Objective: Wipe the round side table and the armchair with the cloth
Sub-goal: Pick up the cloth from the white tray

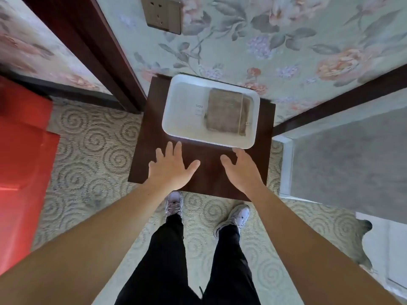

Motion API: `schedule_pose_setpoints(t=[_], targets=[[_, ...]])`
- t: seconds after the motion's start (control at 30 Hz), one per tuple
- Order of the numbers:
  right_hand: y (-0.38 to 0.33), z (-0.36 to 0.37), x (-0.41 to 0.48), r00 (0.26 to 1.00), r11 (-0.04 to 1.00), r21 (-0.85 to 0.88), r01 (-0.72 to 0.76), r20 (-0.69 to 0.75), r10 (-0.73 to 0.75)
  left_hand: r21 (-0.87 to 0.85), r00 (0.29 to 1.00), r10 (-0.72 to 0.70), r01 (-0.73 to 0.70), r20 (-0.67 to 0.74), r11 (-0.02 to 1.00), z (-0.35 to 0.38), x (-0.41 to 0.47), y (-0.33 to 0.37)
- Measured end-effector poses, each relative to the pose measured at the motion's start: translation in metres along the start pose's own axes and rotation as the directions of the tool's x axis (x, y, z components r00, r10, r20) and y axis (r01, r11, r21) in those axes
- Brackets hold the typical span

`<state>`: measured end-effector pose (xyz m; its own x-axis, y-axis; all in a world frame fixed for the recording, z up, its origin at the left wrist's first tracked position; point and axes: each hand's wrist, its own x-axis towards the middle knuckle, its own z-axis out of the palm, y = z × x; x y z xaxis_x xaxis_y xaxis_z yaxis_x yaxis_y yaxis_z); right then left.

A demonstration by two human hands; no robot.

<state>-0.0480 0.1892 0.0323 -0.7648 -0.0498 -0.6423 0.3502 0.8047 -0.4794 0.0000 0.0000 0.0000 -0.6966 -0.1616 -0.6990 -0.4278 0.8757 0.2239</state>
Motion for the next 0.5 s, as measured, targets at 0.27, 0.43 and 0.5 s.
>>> schedule_pose_setpoints(t=[0.27, 0.43, 0.5], targets=[[0.016, 0.029, 0.100, 0.967, 0.948, -0.227, 0.221, -0.076, -0.244, -0.181, 0.948, -0.267, 0.237, -0.171, 0.955, 0.082, 0.068, -0.013], [0.024, 0.047, 0.156, 0.938, 0.875, -0.409, 0.259, -0.110, -0.329, -0.281, 0.885, -0.387, 0.313, -0.261, 0.907, 0.124, 0.097, -0.005], [0.022, 0.051, 0.177, 0.932, 0.881, -0.396, 0.258, -0.139, -0.336, -0.292, 0.867, -0.419, 0.342, -0.269, 0.893, 0.129, 0.107, 0.002]])
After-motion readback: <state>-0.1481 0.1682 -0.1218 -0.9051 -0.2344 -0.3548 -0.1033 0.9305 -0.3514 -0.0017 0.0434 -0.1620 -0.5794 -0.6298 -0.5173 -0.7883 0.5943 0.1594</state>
